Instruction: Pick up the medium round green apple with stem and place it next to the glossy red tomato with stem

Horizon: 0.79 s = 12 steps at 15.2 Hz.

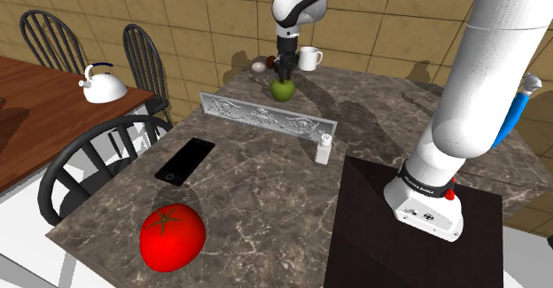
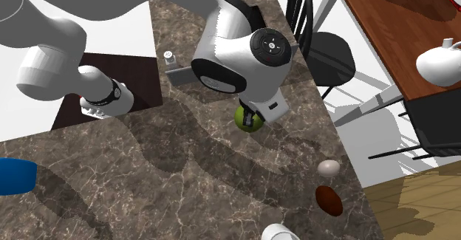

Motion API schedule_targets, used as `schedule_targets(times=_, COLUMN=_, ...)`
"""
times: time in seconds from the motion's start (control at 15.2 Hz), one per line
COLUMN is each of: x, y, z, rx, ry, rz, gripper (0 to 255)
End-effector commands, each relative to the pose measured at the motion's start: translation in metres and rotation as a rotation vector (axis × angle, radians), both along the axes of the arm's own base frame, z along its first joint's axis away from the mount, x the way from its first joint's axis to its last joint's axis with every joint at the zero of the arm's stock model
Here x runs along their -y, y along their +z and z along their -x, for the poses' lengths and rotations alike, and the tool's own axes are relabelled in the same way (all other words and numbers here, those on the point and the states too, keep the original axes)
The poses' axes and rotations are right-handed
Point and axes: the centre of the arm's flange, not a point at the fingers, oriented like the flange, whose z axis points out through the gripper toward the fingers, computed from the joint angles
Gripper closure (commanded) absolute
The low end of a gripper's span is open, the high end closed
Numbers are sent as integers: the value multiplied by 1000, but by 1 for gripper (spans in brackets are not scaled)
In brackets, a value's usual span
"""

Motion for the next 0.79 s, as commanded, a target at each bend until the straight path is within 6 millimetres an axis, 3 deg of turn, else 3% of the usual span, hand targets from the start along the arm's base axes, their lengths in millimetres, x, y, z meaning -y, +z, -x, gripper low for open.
schedule_targets(times=0.0, x=0, y=0, z=0, rx=0, ry=0, rz=0, gripper=255)
schedule_targets(times=0.46, x=0, y=0, z=0, rx=0, ry=0, rz=0, gripper=255)
schedule_targets(times=0.73, x=0, y=21, z=0, rx=0, ry=0, rz=0, gripper=255)
